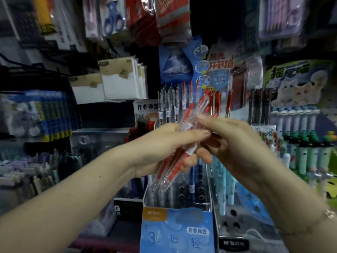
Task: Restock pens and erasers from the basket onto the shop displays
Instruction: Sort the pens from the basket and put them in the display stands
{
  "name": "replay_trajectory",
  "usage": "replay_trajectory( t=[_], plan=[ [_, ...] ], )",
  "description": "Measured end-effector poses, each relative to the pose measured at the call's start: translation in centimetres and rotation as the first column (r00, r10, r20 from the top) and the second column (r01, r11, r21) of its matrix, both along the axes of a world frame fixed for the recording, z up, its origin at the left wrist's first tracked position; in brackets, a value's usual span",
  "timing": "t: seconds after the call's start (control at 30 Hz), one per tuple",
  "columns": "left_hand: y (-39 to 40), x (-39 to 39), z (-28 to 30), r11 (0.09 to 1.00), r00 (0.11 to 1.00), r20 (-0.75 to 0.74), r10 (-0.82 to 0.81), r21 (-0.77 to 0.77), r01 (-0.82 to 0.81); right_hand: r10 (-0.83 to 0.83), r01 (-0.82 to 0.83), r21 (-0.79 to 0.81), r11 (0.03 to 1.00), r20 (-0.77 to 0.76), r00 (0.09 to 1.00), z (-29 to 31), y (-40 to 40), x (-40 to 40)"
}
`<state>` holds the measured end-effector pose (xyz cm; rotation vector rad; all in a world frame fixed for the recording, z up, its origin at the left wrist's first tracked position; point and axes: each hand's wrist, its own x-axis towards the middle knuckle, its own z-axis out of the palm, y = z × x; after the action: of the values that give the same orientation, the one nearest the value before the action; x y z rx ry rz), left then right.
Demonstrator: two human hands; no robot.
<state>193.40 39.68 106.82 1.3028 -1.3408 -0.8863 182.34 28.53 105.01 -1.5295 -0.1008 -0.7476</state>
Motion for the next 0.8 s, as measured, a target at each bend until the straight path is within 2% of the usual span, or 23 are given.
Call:
replay_trajectory(
  t=[0.13, 0.23, 0.3, 0.37, 0.43, 0.5, 0.6, 0.67, 0.7, 0.77, 0.8],
  plan=[
    [0.6, -0.1, -0.4, 1.000, 1.000, -0.014, 0.001, 0.007, -0.001, -0.036, 0.035, -0.033, 0.999, -0.031, 0.999, -0.1, -0.1, -0.1],
    [1.3, -0.4, -0.9, 0.999, 0.995, -0.092, -0.034, 0.011, 0.036, -0.161, 0.146, -0.171, 0.974, -0.079, 0.984, -0.2, 0.0, -0.1],
    [1.6, -0.4, -1.1, 1.000, 0.993, -0.120, 0.018, 0.014, -0.017, -0.244, 0.229, -0.188, 0.955, -0.058, 0.968, -0.1, -0.2, 0.1],
    [2.1, 0.1, -1.0, 0.994, 0.989, -0.097, 0.113, 0.014, -0.112, -0.331, 0.329, -0.109, 0.938, 0.000, 0.944, 0.4, -0.8, 0.3],
    [2.7, 0.5, -0.7, 0.985, 0.985, -0.027, 0.170, 0.013, -0.170, -0.376, 0.374, 0.053, 0.926, 0.058, 0.925, 1.1, -1.5, 0.2],
    [2.9, 1.0, -0.3, 0.982, 0.981, 0.046, 0.189, -0.028, -0.188, -0.350, 0.326, 0.191, 0.926, 0.110, 0.930, 1.7, -1.9, 0.3],
    [2.3, 1.4, 0.5, 0.955, 0.959, 0.103, 0.265, -0.165, -0.246, -0.165, 0.104, 0.293, 0.950, 0.191, 0.968, 2.6, -1.6, 1.1],
    [1.5, 1.5, 1.3, 0.911, 0.906, 0.202, 0.373, -0.262, -0.317, -0.001, -0.045, 0.254, 0.966, 0.179, 0.984, 3.4, -1.1, 1.8],
    [1.2, 1.7, 1.7, 0.880, 0.849, 0.286, 0.445, -0.314, -0.356, 0.028, -0.060, 0.210, 0.976, 0.153, 0.988, 3.9, -1.1, 2.1],
    [0.5, 2.6, 2.5, 0.802, 0.638, 0.491, 0.593, -0.430, -0.414, -0.058, 0.037, 0.142, 0.989, 0.142, 0.988, 5.4, -2.0, 2.7],
    [0.2, 3.2, 2.9, 0.769, 0.540, 0.548, 0.639, -0.477, -0.425, -0.159, 0.142, 0.121, 0.982, 0.150, 0.976, 6.3, -2.7, 3.1]
  ],
)
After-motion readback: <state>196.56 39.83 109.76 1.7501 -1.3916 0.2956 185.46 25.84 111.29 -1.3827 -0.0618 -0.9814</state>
